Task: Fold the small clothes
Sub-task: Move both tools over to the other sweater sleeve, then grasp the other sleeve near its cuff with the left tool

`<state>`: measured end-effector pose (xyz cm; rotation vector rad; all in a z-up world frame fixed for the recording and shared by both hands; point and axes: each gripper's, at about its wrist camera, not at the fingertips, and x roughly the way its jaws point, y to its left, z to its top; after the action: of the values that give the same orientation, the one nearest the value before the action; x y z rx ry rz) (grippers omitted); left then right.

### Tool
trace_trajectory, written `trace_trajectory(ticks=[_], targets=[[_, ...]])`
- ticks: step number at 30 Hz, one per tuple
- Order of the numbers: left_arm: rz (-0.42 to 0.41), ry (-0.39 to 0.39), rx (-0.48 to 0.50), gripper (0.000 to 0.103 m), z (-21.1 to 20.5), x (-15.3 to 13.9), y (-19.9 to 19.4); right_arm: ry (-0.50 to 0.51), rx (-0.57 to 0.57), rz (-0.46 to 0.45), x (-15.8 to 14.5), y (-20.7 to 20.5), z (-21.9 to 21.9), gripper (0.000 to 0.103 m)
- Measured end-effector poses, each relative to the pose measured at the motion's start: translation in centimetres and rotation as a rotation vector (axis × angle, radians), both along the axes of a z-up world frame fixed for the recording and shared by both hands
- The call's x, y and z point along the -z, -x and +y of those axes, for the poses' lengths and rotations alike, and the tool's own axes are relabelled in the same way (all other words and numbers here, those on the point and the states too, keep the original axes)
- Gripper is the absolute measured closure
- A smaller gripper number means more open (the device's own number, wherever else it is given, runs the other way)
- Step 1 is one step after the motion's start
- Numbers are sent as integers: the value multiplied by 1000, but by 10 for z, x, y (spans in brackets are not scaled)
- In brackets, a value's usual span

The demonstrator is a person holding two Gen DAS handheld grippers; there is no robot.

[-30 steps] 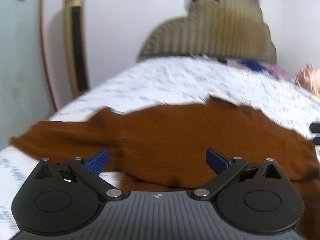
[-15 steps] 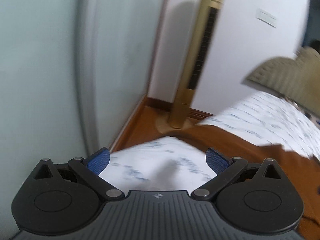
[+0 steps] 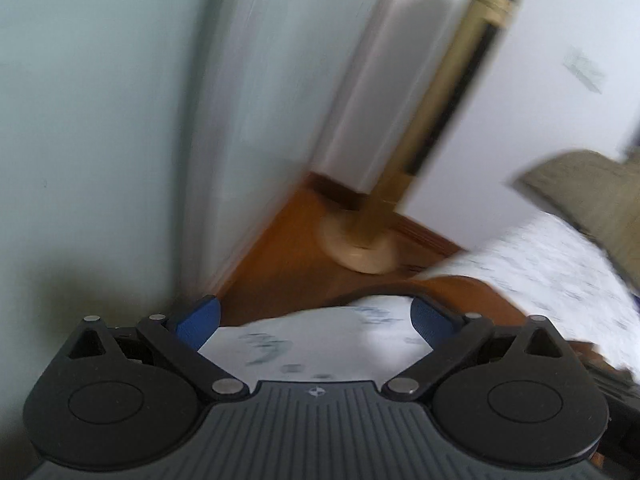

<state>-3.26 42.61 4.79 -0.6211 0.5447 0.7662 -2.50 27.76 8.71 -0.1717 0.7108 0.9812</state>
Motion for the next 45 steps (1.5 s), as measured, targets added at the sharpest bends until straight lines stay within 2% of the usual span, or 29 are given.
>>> trace_trajectory(ticks=[3,5,8,10,12,13,14,15,17,21,25,29,32,35,38,42,45], targets=[[-45,77,-12,1,14,9,17,95,-54,-124,1,11,24,51],[-57,119,-31,1,21,12,26,143,-82,-136,3,9,34,53],[-49,74,-46,1,23,10,37,226,-106,-204,10,10,42,53],[-37,52,-58,1,24,9,41,247,-134,-202,17,5,40,53],[-37,69,-51,1,27,10,37,265,-154,-216,21,2,42,64],[-37,87,-47,1,29,11,35,266,-154,-229,22,0,43,74],[-39,103,-41,1,29,13,33,266,-152,-230,20,2,43,85],[-44,115,-34,1,28,14,30,252,-147,-226,17,2,40,90],[-49,131,-13,1,25,15,22,210,-146,-221,8,3,32,92],[-69,157,32,1,16,11,8,118,-141,-196,-7,4,7,93],[-101,207,90,1,11,3,-7,65,-137,-237,-21,9,-25,94],[-113,261,121,1,4,0,-23,39,-117,-288,-34,12,-58,94],[-133,276,149,0,-9,-5,-24,14,-87,-269,-42,11,-81,94],[-172,328,199,0,-18,-11,-23,-12,-68,-270,-49,12,-104,94],[-209,425,245,0,-19,-12,-29,-39,-67,-256,-53,10,-122,94],[-212,445,231,0,-23,-12,-40,-39,-79,-268,-56,24,-146,94],[-219,491,239,0,-27,-5,-49,-24,-88,-284,-54,33,-160,94]])
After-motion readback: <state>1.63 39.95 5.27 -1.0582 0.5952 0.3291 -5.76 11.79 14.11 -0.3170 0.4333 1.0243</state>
